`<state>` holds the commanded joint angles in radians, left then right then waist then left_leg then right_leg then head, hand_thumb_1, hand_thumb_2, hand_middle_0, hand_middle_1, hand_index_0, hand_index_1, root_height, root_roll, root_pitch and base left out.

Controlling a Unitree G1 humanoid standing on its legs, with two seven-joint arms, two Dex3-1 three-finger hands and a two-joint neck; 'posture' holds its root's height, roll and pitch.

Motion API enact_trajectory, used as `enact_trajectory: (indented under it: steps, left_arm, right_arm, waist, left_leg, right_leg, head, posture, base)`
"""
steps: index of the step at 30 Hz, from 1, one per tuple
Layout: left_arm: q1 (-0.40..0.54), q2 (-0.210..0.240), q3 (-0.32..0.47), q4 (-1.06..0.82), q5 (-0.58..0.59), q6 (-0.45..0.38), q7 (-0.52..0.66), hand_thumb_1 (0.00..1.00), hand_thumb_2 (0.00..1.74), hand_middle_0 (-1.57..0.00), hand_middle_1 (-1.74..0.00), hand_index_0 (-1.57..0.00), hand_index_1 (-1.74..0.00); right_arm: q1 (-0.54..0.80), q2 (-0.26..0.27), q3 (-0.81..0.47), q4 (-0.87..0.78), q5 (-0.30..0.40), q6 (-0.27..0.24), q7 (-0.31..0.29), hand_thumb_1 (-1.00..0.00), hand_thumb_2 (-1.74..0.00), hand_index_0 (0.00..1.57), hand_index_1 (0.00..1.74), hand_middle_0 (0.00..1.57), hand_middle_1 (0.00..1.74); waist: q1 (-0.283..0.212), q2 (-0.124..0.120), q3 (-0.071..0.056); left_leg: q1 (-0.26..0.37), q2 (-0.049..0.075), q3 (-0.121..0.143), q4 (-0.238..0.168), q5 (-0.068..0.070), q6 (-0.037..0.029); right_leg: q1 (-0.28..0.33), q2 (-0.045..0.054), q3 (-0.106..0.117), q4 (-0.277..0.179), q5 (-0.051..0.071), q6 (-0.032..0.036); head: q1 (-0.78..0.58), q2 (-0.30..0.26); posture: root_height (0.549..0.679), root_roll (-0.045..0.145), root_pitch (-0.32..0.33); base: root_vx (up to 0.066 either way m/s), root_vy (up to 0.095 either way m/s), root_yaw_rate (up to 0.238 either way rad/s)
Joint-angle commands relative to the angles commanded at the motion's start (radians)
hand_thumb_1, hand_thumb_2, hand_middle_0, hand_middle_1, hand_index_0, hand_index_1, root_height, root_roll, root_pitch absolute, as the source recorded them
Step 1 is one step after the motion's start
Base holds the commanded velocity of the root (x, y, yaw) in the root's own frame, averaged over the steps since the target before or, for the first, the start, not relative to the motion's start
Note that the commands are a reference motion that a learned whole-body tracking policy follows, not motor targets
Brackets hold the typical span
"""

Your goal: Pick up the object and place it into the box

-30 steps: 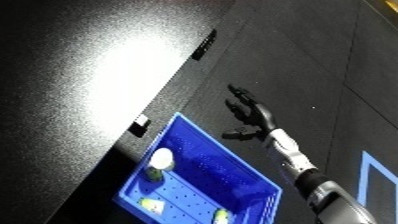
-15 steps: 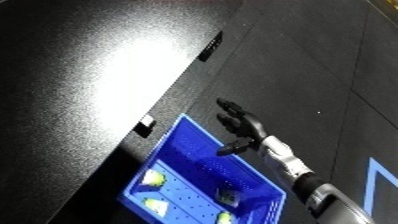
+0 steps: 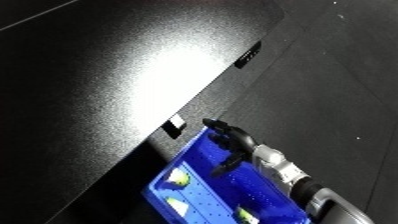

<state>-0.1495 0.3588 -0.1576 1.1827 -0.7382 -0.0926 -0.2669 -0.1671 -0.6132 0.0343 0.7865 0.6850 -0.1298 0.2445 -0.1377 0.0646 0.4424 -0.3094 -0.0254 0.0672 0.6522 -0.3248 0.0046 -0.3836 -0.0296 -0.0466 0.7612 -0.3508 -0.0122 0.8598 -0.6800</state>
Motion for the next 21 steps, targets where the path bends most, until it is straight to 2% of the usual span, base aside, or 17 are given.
enact_trajectory:
  steps: [3,9,13,17,21]
  left_arm:
    - [-0.008,0.001,-0.005,0.004,0.019,-0.001,0.008,0.00,0.00,0.00,0.00,0.00,0.00]
    - [-0.029,0.004,-0.017,0.014,0.055,-0.007,0.019,0.00,0.00,0.00,0.00,0.00,0.00]
    - [-0.048,0.003,-0.031,0.018,0.063,-0.004,0.032,0.00,0.00,0.00,0.00,0.00,0.00]
    - [-0.069,0.003,-0.038,0.020,0.071,0.005,0.042,0.00,0.00,0.00,0.00,0.00,0.00]
    - [-0.083,0.000,-0.045,0.025,0.098,0.001,0.032,0.00,0.00,0.00,0.00,0.00,0.00]
  right_arm:
    - [-0.022,0.013,0.034,0.036,-0.020,0.044,0.016,0.00,0.00,0.00,0.00,0.00,0.00]
    - [-0.081,0.049,0.095,0.129,-0.050,0.119,0.026,0.00,0.00,0.00,0.00,0.00,0.00]
    - [-0.125,0.078,0.135,0.195,-0.099,0.162,0.015,0.00,0.00,0.00,0.00,0.00,0.00]
    - [-0.164,0.103,0.158,0.264,-0.134,0.208,0.012,0.00,0.00,0.00,0.00,0.00,0.00]
    - [-0.177,0.125,0.165,0.337,-0.155,0.238,-0.001,0.00,0.00,0.00,0.00,0.00,0.00]
  waist:
    - [0.020,-0.007,-0.001]
    - [0.065,-0.018,0.001]
    - [0.089,-0.016,0.002]
    - [0.107,-0.014,0.003]
    - [0.124,-0.010,0.005]
  left_leg:
    - [-0.004,0.001,-0.010,-0.002,0.007,-0.0023]
    - [-0.022,0.003,-0.033,0.000,0.025,-0.0070]
    - [-0.036,0.002,-0.047,0.005,0.038,-0.0062]
    - [-0.047,0.001,-0.054,0.018,0.046,-0.0046]
    - [-0.052,-0.003,-0.063,0.026,0.056,-0.0046]
  right_leg:
    - [0.005,-0.0090,-0.012,0.000,0.000,-0.0006]
    - [0.011,-0.0278,-0.036,-0.003,0.005,0.0020]
    - [0.008,-0.0355,-0.048,0.006,0.004,0.0015]
    - [0.008,-0.0456,-0.058,0.017,0.003,0.0002]
    - [0.016,-0.0556,-0.070,0.020,0.005,0.0019]
  head:
    - [-0.057,0.003]
    - [-0.259,0.036]
    - [-0.419,0.045]
    - [-0.565,0.051]
    - [-0.737,0.053]
  posture:
    - [0.640,0.066,-0.015]
    - [0.640,0.065,-0.022]
    - [0.639,0.062,-0.026]
    - [0.638,0.061,-0.032]
    - [0.638,0.060,-0.040]
  base:
    - [-0.022,-0.081,0.153]
    - [-0.025,-0.092,0.129]
    - [-0.011,-0.051,0.080]
    - [-0.001,-0.029,0.120]
    - [0.016,-0.030,0.175]
